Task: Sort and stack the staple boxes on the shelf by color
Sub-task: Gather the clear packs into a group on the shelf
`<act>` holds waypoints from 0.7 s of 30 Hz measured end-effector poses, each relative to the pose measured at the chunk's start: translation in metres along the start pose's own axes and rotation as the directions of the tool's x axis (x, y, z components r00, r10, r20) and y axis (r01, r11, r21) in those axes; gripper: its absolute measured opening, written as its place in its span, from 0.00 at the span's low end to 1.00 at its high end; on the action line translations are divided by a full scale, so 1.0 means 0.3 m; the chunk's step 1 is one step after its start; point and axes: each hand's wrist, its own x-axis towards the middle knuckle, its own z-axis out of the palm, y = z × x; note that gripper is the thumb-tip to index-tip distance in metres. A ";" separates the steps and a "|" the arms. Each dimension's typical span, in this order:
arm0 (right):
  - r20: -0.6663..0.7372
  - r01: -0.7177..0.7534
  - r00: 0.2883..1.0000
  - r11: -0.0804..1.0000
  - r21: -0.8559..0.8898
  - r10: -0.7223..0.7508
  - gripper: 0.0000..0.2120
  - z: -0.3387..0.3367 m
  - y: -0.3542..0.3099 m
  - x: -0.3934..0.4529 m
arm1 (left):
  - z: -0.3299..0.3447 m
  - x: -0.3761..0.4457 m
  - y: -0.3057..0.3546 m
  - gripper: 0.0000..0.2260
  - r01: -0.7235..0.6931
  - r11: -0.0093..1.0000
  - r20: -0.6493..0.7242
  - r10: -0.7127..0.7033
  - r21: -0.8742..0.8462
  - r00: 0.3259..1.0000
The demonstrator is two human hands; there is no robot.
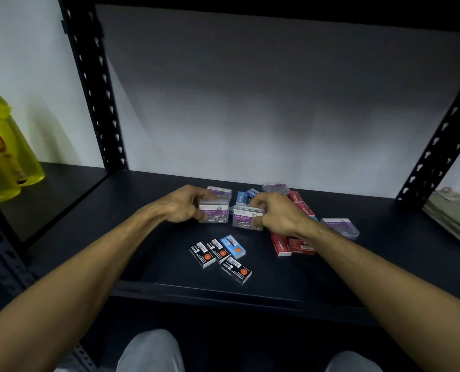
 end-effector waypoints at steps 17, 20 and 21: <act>-0.023 0.137 0.990 0.989 0.058 -0.136 0.20 0.178 -0.279 0.221 | -0.304 -0.119 -0.281 0.18 0.071 0.997 -0.093 -0.070 0.008 0.993; -0.018 0.142 0.990 0.989 0.049 -0.142 0.20 0.217 -0.314 0.251 | -0.331 -0.123 -0.329 0.18 0.102 0.994 -0.078 -0.100 0.027 0.992; -0.019 0.138 0.990 0.989 0.048 -0.137 0.20 0.228 -0.323 0.260 | -0.340 -0.124 -0.341 0.18 0.111 0.993 -0.077 -0.109 0.025 0.991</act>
